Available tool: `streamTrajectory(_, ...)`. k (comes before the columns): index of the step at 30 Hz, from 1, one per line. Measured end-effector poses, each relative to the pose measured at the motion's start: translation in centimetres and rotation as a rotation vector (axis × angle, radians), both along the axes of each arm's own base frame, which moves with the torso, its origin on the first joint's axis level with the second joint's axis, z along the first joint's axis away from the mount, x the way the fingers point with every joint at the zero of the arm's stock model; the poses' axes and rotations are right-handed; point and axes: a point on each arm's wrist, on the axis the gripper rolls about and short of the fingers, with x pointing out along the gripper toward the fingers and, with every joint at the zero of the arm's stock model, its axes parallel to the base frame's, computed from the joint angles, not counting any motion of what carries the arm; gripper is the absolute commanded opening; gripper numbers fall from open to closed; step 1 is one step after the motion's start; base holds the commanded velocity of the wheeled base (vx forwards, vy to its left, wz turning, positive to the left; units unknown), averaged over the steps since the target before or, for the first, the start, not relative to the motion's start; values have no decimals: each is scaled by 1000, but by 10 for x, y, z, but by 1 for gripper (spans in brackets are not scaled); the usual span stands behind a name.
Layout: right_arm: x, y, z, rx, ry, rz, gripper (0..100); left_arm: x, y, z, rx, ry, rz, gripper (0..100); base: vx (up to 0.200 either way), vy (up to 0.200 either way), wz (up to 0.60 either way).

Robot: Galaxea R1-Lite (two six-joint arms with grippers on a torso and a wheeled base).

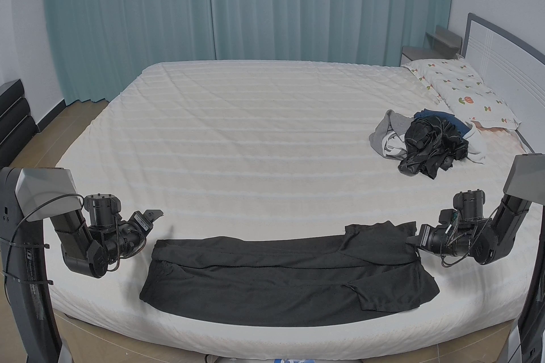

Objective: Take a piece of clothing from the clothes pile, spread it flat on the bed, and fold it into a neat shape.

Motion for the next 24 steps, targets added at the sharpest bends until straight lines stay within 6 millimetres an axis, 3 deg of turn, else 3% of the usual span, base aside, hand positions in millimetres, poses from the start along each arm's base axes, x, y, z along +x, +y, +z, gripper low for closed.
streamTrajectory(5, -4, -2, -2, -14, 10, 9, 0, -2, -1, -1, 1, 5, -3, 100, 0, 0, 0)
streamTrajectory(6, -4, -2, -2, -14, 10, 10, 100, -2, -1, 0, 1, 2, -4, 100, 0, 0, 0)
streamTrajectory(16, -9, -2, 0, -8, 20, -2, 100, -6, -2, 5, 2, -9, -6, 100, 0, 0, 0)
streamTrajectory(24, -12, -4, 20, 108, 19, -118, 100, -9, -4, 14, 7, -26, -10, 100, 0, 0, 0)
